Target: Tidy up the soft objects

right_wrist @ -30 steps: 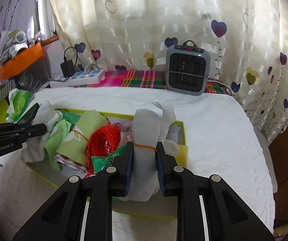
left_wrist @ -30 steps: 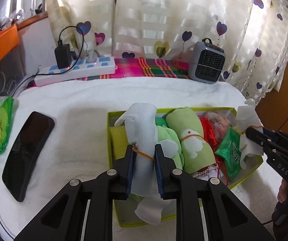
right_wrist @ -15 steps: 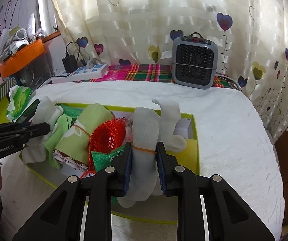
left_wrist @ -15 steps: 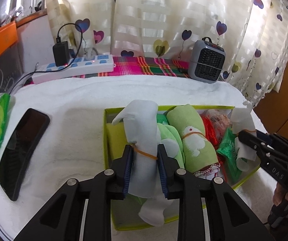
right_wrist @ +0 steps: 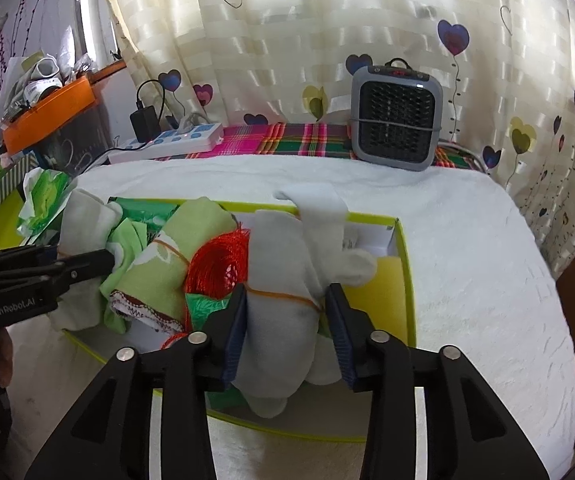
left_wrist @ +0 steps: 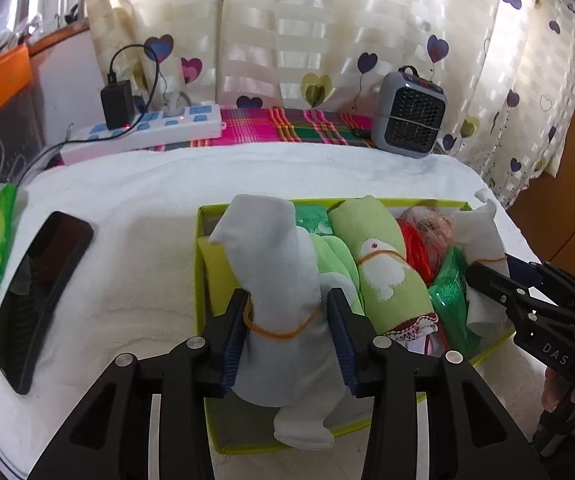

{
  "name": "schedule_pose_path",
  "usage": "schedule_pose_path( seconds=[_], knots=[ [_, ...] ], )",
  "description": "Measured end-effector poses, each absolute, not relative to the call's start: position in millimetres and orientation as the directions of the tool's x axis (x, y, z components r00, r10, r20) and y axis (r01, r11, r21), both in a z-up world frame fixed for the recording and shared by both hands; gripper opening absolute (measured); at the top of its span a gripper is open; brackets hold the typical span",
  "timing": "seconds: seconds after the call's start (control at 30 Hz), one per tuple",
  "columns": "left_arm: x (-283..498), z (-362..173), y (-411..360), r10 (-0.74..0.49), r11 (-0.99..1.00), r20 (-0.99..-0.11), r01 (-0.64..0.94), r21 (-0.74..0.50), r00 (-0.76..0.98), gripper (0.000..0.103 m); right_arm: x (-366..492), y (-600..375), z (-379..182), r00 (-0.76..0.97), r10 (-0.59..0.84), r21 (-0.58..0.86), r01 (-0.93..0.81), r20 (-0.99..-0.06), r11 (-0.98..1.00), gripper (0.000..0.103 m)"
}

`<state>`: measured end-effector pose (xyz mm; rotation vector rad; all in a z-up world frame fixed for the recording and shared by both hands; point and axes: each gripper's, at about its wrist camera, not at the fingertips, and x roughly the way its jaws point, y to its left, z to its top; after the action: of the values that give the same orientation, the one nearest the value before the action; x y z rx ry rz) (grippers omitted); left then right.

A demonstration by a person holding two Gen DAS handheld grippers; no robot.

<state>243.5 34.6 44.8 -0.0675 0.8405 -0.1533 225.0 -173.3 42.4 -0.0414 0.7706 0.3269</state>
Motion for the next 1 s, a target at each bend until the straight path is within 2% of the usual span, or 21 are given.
schedule_pose_path(
  seconds=[0.07, 0.13, 0.37, 0.43, 0.63, 0.87, 1.0],
  knots=[
    [242, 44, 34, -0.16, 0.987, -0.739, 0.106, -0.12, 0.655, 0.041, 223, -174, 43, 0.672, 0.285, 0.092, -0.307, -0.684, 0.947, 0.045],
    [240, 44, 33, -0.151, 0.988, -0.74, 0.102, -0.112, 0.656, 0.043, 221, -174, 44, 0.675, 0.286, 0.095, -0.305, -0.68, 0.948, 0.053],
    [232, 48, 34, -0.134, 0.991, -0.73, 0.081, -0.108, 0.671, 0.05, 215, -174, 47, 0.686, 0.295, 0.1, -0.31, -0.665, 0.945, 0.058],
    [229, 50, 33, -0.129, 0.992, -0.727, 0.082, -0.1, 0.675, 0.05, 213, -175, 48, 0.689, 0.298, 0.105, -0.309, -0.661, 0.945, 0.063],
    [216, 58, 31, -0.133, 0.991, -0.716, 0.076, -0.111, 0.685, 0.051, 205, -177, 53, 0.7, 0.303, 0.121, -0.299, -0.646, 0.947, 0.065],
    [191, 67, 28, -0.133, 0.99, -0.7, 0.068, -0.12, 0.701, 0.06, 187, -178, 58, 0.709, 0.311, 0.127, -0.3, -0.633, 0.945, 0.065],
    [179, 69, 25, -0.122, 0.992, -0.702, 0.063, -0.11, 0.702, 0.06, 177, -178, 59, 0.711, 0.303, 0.118, -0.298, -0.635, 0.947, 0.065]
  ],
)
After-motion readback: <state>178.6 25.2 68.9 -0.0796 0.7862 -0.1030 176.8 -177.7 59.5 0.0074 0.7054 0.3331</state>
